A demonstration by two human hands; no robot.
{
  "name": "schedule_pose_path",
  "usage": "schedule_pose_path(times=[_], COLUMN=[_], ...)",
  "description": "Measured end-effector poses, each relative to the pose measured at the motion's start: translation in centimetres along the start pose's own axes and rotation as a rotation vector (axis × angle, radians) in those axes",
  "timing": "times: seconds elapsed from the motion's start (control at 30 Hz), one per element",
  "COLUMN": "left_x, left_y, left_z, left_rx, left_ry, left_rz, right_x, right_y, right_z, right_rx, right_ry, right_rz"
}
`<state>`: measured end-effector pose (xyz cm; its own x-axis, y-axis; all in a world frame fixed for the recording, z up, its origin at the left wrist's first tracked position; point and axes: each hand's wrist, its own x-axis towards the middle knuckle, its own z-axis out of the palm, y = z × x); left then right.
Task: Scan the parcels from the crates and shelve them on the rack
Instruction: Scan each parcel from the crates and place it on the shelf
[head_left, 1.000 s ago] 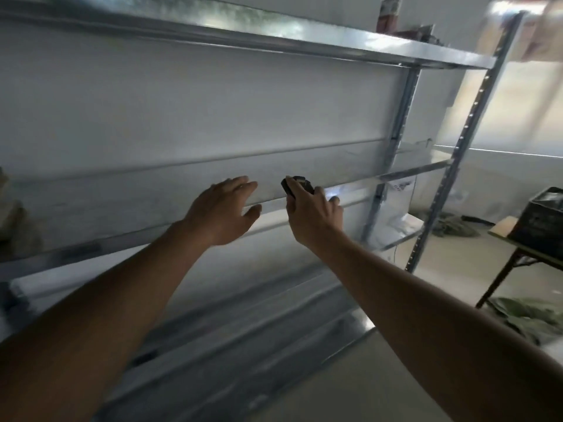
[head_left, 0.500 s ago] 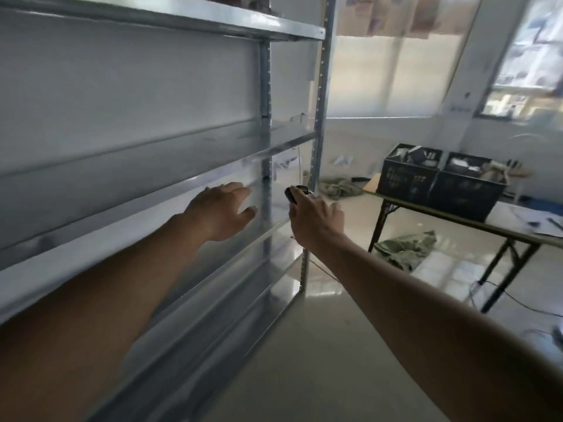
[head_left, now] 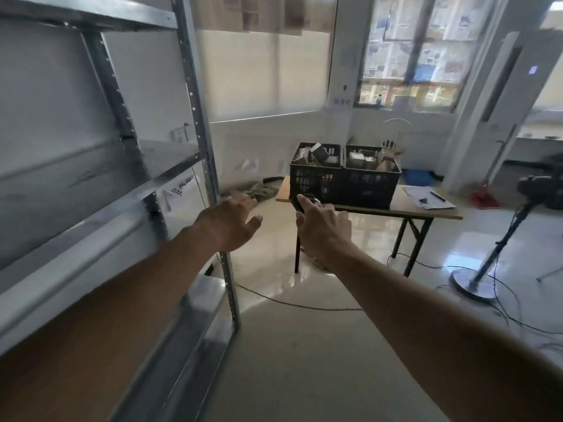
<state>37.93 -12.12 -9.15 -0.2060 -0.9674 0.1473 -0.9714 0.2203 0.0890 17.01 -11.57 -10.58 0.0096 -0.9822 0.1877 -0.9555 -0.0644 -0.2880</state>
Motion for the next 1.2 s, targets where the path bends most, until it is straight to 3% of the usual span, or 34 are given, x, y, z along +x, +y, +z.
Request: schedule_pose_path(times=[0.3, 0.7, 1.2], left_x=[19.0, 42.3, 74.5], left_y=[3.7, 7.8, 4.6], left_z=[5.1, 11.0, 17.6], left_rx=[-0.010, -0.039, -0.114], left_ry=[-0.019, -0.086, -0.073], left_rz=[0.102, 0.052, 0.100], right_x=[14.8, 37.7, 67.3], right_y=[8.8, 20.1, 26.5], right_z=[2.4, 5.1, 11.8], right_rx=[-0.013, 0.028, -0.006], right_ry=[-0.030, -0.069, -0.089], right_rz=[0.102, 0.083, 0.100])
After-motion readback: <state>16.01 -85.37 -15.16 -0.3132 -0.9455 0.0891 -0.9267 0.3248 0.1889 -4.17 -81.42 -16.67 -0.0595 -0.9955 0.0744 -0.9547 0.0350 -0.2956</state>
